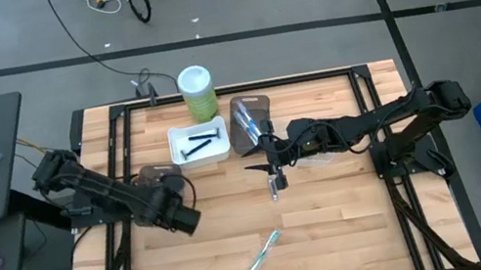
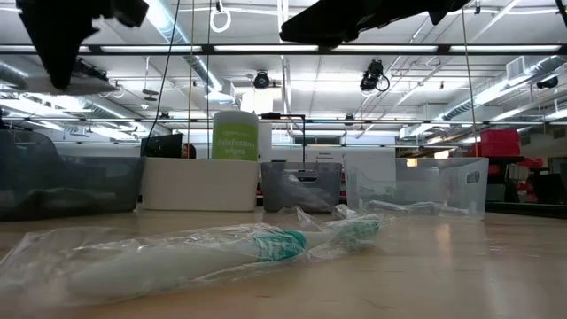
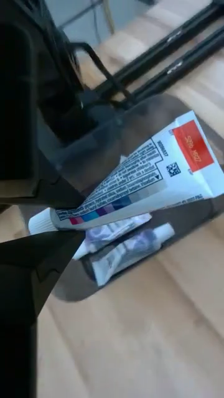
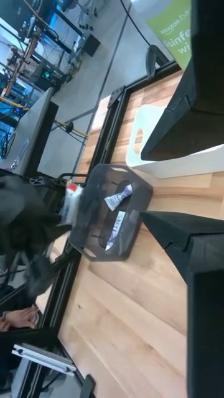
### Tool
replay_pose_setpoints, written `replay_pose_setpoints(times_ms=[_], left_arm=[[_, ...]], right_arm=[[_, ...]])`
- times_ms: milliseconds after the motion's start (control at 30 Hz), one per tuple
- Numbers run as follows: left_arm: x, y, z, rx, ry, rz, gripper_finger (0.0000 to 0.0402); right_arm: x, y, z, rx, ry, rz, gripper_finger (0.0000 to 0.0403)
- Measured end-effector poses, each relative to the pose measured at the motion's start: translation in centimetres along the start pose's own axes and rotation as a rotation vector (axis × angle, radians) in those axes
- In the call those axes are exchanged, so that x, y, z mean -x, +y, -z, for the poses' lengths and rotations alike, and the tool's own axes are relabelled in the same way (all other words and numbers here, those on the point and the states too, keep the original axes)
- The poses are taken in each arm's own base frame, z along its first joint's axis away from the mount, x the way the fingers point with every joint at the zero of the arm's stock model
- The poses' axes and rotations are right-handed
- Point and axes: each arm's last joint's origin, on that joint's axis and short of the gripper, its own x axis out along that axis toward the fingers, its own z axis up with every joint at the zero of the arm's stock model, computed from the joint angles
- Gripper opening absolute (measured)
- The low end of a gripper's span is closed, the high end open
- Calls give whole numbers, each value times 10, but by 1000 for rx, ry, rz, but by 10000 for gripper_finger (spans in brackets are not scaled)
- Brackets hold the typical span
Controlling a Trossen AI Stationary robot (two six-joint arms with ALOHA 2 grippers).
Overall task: Pick & Place Travel size toiletries
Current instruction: Put the purple toothpaste into the bottom black bin, then put the green toothbrush into the top black bin
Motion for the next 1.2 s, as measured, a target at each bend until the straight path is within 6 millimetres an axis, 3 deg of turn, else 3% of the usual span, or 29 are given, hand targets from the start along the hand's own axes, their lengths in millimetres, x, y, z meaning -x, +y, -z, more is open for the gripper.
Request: replay_pose_setpoints(times_ms=[133,333,500,667,867,1033,1200], left_arm=[[-31,3,1,-30,75,97,62],[-77,20,-1,-18,126,-74,71],[-102,26,-5,-113,255,-30,96],[-115,29,-11,-204,251,-1,127],[-102,31,-23,-275,193,-2,145],[-63,33,-42,-395,-71,64,146],[-39,43,-56,-493,-350,320,146]], right_arm=[[0,0,0,0,5,-1,150],[0,1,3,-40,26,-10,150],[0,1,4,-86,44,-14,149],[-2,4,6,-114,54,-23,155],[-13,19,17,-140,116,-63,163],[-25,27,30,-133,165,-83,167],[-34,31,41,-165,211,-89,161]])
